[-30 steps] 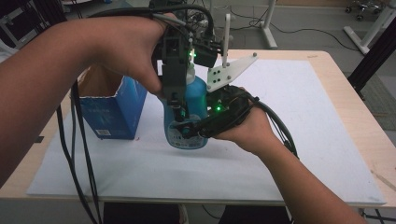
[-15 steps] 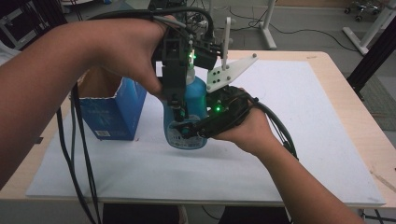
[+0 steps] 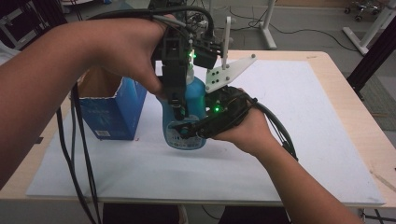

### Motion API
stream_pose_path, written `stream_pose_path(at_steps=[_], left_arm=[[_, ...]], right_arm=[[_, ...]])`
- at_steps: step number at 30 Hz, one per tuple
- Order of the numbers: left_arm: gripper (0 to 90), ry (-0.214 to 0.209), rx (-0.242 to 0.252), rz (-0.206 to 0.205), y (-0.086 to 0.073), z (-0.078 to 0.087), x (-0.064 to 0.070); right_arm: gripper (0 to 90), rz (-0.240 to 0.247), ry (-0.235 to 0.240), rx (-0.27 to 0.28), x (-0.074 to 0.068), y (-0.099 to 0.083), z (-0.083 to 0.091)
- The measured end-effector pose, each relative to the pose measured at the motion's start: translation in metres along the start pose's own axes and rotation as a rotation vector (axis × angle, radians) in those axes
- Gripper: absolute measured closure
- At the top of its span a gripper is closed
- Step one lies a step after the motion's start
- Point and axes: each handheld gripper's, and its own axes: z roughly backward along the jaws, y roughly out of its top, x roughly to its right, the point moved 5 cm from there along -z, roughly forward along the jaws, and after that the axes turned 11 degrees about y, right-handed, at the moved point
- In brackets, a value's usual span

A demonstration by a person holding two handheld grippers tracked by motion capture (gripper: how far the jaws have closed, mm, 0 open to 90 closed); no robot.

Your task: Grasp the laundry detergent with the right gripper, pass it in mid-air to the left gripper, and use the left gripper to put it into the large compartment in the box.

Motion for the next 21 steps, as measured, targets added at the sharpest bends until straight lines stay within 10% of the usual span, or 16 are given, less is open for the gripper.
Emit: stream_pose_path(at_steps=[21], left_arm=[[38.3,0.005,-0.005,-0.003,0.0,-0.0002,-0.0009]], right_arm=[[46.5,0.0,-0.006,0.014,0.002,0.0004,0.0007]])
